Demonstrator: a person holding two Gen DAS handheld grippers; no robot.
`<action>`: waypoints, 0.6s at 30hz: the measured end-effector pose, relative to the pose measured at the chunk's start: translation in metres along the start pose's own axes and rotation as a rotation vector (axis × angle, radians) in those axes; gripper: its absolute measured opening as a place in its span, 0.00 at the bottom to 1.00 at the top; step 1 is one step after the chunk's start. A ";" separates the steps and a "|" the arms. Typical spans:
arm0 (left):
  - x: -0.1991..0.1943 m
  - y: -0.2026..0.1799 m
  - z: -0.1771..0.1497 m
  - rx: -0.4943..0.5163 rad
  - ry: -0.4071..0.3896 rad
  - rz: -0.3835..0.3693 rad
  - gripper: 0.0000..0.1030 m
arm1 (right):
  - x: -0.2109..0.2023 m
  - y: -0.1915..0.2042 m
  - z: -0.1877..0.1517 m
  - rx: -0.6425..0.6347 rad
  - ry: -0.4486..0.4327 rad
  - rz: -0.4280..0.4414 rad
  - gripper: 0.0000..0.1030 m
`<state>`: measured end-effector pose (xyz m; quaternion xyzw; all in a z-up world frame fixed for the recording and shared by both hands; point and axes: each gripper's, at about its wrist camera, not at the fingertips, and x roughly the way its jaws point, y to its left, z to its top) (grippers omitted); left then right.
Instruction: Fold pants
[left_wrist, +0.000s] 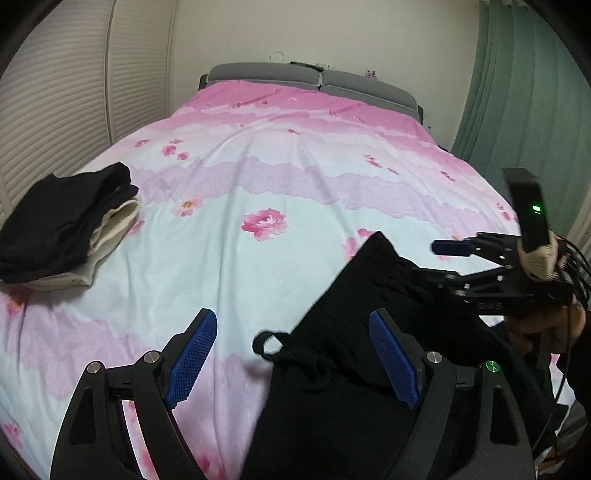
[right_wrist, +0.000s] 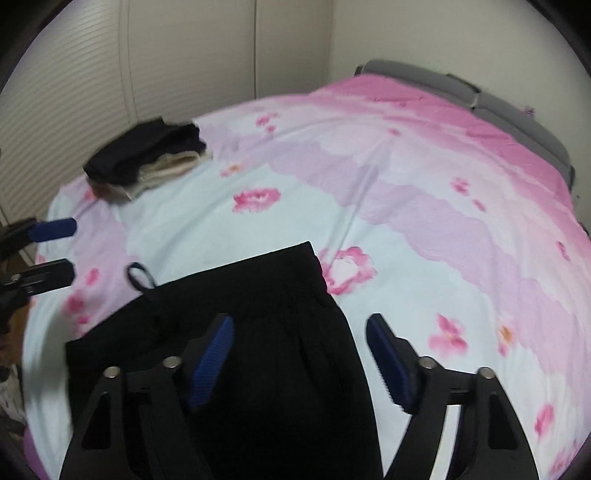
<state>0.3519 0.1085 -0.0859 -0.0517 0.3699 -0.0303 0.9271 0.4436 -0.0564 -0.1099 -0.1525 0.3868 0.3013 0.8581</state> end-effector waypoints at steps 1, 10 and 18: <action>0.004 0.001 0.001 0.000 0.004 0.001 0.82 | 0.012 -0.003 0.005 0.000 0.018 0.010 0.65; 0.019 0.021 -0.004 -0.010 0.033 0.006 0.82 | 0.080 -0.033 0.014 0.065 0.161 0.176 0.28; -0.033 0.039 -0.014 -0.012 -0.003 0.037 0.82 | 0.028 -0.012 0.013 0.037 0.053 0.217 0.09</action>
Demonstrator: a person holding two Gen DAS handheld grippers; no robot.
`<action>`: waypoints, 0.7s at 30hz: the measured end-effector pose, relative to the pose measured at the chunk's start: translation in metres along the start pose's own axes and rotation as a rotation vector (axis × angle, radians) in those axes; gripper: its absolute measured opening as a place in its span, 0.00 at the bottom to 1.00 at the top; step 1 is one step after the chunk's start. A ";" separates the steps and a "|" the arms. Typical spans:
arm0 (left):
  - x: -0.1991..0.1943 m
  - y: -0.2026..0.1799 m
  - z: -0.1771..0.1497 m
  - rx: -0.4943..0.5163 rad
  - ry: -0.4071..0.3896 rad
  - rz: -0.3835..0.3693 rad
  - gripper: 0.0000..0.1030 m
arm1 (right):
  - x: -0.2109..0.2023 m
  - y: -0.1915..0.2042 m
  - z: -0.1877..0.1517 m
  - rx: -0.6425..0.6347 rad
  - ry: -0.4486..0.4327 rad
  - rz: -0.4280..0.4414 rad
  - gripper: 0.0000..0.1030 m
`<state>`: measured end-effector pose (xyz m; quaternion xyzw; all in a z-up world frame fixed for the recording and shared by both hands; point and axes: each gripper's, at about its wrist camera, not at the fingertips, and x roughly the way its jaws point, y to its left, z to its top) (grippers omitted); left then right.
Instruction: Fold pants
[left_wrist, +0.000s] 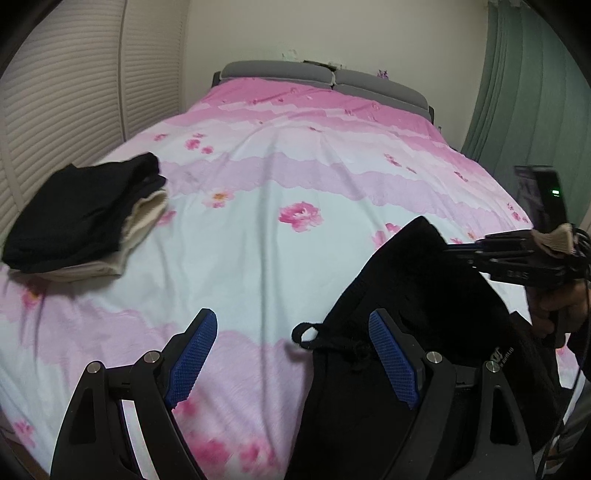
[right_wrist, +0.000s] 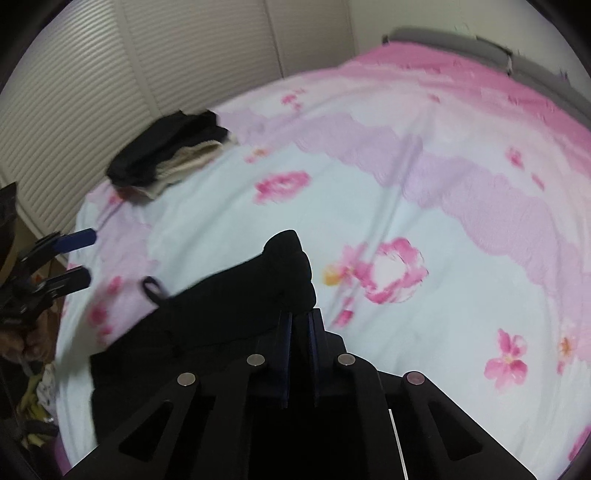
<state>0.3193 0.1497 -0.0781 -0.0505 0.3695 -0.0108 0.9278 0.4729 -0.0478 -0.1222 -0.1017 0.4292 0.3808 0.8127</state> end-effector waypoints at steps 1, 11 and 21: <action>-0.010 0.002 -0.002 0.003 -0.007 0.003 0.82 | -0.011 0.014 -0.001 -0.022 -0.016 0.001 0.09; -0.097 0.034 -0.045 -0.010 -0.049 0.052 0.82 | -0.064 0.154 -0.028 -0.202 -0.024 0.018 0.08; -0.129 0.061 -0.099 -0.035 -0.004 0.091 0.82 | 0.002 0.255 -0.092 -0.283 0.051 -0.061 0.08</action>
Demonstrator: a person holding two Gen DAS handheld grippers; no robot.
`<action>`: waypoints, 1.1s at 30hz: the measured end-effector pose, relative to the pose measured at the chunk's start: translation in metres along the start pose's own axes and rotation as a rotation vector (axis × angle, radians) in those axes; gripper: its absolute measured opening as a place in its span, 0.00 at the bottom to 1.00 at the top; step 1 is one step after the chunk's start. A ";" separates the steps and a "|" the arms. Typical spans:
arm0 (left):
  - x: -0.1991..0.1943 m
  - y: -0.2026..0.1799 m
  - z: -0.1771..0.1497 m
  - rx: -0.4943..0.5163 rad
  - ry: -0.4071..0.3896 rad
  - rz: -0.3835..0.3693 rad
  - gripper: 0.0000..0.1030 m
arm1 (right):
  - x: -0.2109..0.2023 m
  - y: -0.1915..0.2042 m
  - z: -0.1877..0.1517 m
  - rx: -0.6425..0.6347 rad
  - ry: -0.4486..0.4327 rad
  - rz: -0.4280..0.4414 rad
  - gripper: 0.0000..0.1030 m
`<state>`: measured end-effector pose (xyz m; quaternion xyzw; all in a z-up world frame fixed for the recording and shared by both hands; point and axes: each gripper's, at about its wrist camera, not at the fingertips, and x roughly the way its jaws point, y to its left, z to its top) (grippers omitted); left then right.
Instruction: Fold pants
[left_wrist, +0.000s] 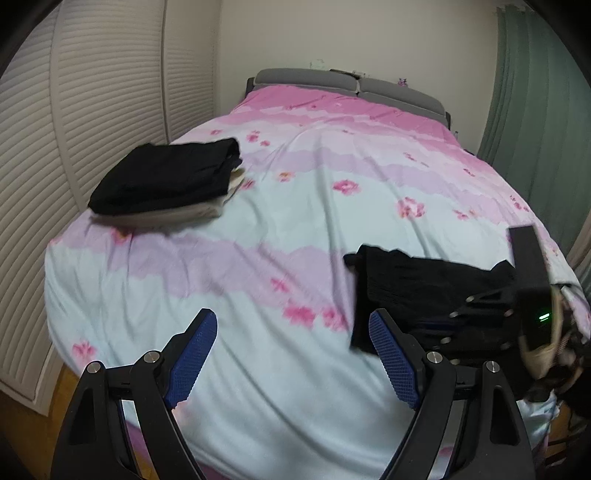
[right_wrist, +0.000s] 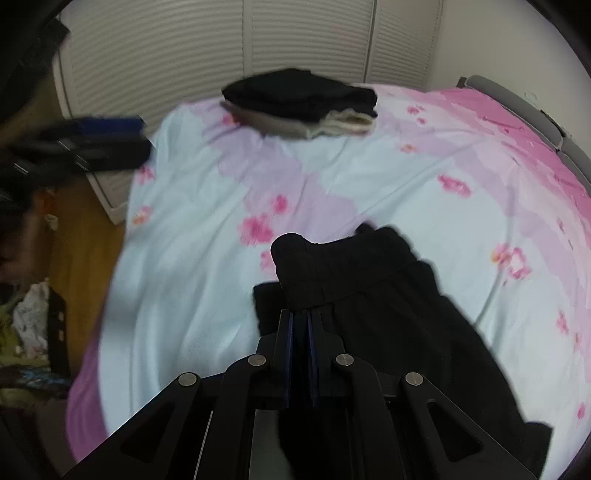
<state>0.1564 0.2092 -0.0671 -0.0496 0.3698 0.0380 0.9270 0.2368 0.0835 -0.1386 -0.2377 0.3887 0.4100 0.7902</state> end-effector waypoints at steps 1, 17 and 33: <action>0.000 0.002 -0.004 -0.005 0.007 0.003 0.82 | 0.006 0.004 -0.002 0.007 0.004 -0.007 0.08; -0.002 -0.041 -0.009 0.060 0.007 -0.048 0.82 | 0.004 0.022 -0.046 0.202 -0.092 -0.071 0.38; 0.035 -0.232 -0.021 0.276 0.000 -0.381 0.82 | -0.224 -0.083 -0.283 0.910 -0.146 -0.604 0.61</action>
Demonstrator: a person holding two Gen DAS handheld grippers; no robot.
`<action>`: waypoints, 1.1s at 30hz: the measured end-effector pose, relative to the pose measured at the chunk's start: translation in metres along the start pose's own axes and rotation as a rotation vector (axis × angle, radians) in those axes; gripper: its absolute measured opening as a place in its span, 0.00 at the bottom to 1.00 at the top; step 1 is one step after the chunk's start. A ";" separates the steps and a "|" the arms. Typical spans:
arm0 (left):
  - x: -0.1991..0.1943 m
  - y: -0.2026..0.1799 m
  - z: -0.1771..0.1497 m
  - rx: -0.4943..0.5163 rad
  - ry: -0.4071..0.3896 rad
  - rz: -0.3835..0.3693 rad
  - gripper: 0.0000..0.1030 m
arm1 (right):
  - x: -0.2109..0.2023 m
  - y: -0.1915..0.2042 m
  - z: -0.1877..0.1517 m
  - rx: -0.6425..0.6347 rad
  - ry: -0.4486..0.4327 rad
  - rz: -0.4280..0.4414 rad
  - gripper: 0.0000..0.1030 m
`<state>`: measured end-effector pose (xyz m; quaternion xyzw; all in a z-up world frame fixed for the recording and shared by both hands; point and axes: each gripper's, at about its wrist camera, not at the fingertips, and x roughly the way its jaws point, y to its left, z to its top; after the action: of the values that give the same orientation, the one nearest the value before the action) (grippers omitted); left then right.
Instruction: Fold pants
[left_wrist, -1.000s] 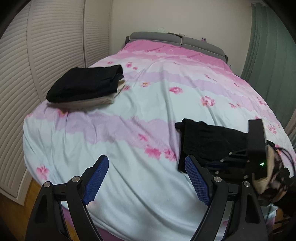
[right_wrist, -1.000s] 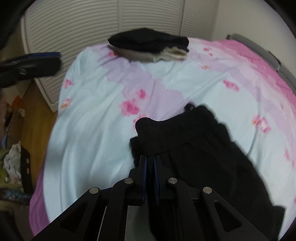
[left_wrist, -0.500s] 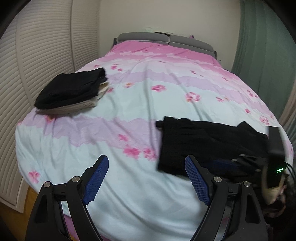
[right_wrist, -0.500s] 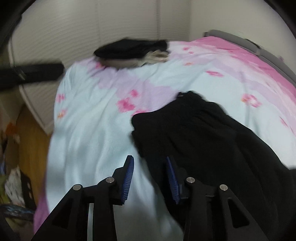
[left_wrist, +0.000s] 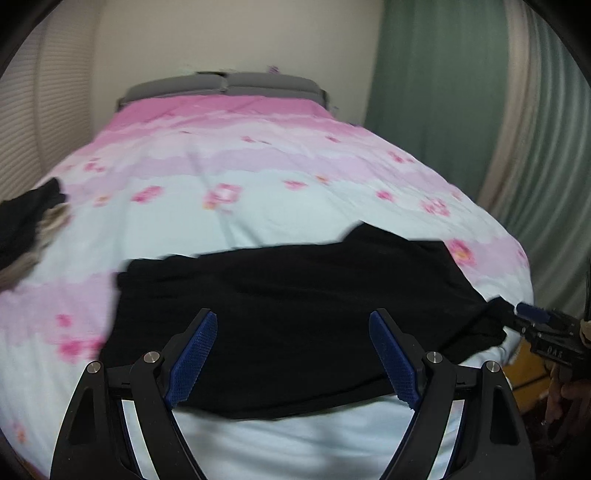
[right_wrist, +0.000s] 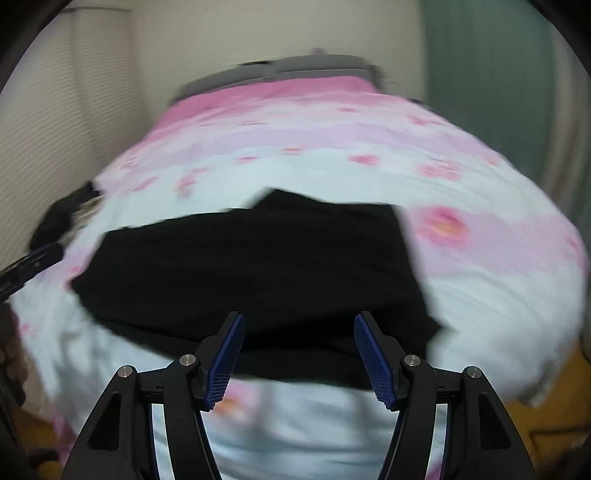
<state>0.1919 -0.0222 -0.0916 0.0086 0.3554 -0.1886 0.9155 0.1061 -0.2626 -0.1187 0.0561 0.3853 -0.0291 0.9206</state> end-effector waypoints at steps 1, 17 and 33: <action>0.008 -0.010 -0.001 0.012 0.016 -0.013 0.82 | -0.002 -0.015 -0.004 0.011 -0.005 -0.045 0.61; 0.053 -0.129 0.000 0.197 0.091 -0.142 0.82 | 0.033 -0.096 -0.012 0.086 0.103 0.195 0.55; 0.068 -0.140 -0.007 0.212 0.131 -0.150 0.82 | 0.032 -0.083 -0.023 -0.482 0.007 0.122 0.06</action>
<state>0.1844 -0.1744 -0.1244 0.0908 0.3919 -0.2921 0.8677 0.1045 -0.3421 -0.1642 -0.1417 0.3801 0.1196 0.9062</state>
